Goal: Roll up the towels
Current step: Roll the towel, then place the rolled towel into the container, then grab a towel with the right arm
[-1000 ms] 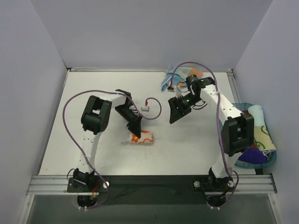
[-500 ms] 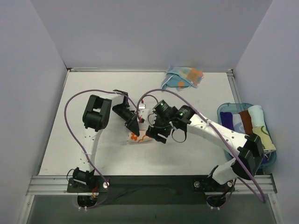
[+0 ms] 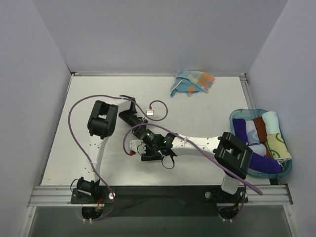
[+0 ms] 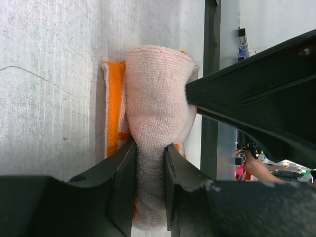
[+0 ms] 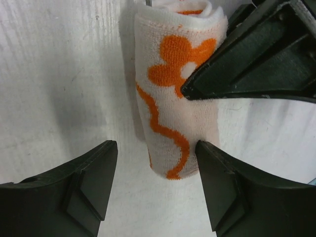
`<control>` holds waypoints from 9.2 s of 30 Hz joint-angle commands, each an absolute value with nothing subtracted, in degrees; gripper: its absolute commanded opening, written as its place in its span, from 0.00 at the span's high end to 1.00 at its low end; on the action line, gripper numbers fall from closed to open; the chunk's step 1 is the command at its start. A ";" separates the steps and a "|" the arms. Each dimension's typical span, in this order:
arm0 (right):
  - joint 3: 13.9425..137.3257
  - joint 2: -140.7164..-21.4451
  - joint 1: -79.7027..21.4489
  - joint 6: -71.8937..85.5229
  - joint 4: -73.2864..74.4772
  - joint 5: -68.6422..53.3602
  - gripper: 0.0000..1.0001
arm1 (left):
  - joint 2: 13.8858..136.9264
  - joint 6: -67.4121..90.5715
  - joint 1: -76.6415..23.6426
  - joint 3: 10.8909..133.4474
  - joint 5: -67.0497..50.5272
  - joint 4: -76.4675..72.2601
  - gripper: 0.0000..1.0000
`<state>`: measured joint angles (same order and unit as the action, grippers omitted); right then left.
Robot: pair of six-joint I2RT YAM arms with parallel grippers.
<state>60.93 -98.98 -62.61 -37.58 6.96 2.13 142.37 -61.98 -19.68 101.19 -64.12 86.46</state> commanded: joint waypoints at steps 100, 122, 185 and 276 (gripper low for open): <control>70.58 -107.84 -62.67 -31.29 13.62 7.21 0.32 | 111.01 19.78 -8.17 48.08 -64.86 5.62 1.00; 71.81 -114.00 -56.08 -30.16 18.89 -7.63 1.00 | 111.19 15.82 -5.54 50.27 -63.99 9.93 0.67; 65.66 -90.09 32.08 -23.12 26.01 3.96 0.84 | 87.80 -2.37 -5.01 70.14 -54.14 34.54 0.03; 136.41 -147.66 -22.59 -0.09 20.21 3.16 0.61 | 76.38 -5.89 7.47 66.18 -35.33 33.84 0.03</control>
